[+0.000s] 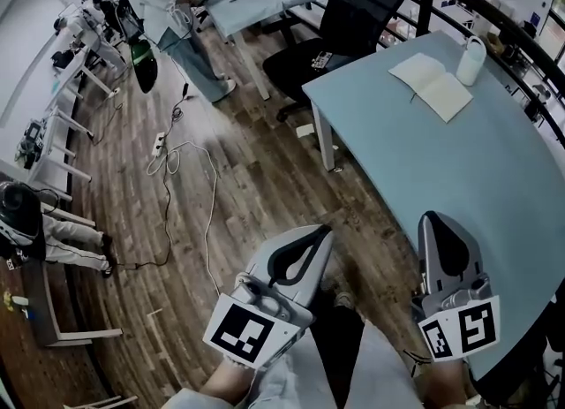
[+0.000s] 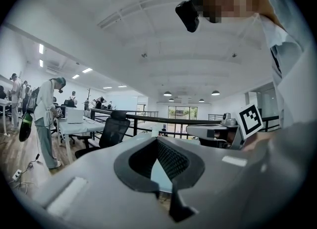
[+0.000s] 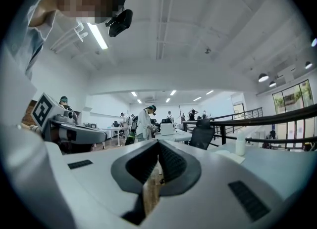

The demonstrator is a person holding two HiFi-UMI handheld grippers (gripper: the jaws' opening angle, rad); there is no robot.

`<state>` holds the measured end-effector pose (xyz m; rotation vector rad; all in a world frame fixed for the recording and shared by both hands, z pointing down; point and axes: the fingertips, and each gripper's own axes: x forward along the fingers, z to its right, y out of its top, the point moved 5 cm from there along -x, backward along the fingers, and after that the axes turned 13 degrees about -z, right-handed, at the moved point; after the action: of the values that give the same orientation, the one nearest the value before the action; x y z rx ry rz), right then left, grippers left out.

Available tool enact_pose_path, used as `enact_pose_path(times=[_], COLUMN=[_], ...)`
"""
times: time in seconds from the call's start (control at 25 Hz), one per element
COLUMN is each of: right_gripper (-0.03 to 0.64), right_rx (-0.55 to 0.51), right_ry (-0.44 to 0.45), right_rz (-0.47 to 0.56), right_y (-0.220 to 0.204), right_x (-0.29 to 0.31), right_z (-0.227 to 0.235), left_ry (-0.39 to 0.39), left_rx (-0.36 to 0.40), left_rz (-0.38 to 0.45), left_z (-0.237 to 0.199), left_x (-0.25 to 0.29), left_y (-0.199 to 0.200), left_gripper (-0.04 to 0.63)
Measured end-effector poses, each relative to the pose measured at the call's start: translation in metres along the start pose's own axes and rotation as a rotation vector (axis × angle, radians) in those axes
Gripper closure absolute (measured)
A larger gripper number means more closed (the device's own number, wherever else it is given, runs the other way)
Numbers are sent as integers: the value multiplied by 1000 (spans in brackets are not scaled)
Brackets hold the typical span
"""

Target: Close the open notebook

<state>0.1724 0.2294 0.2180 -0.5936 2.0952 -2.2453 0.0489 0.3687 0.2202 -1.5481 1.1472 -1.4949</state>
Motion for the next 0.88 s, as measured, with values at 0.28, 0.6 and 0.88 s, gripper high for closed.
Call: enact_pose_path(times=[0.28,0.6,0.88], right_gripper=[615,615,615], right_rx=[-16,18,28], right_ry=[-15,-127,-183], right_rz=[-10,-16,-7], right_y=[1,23,51], right_x=[34,88,149], right_z=[0,7,-3], left_ry=[-23,-125,-186], left_rx=[18,48,108], left_rz=[22,32,81], left_z=[-37,-105,-173], left_x=[27,61,82], left_y=[12,41,68], left_gripper=[592,592,592])
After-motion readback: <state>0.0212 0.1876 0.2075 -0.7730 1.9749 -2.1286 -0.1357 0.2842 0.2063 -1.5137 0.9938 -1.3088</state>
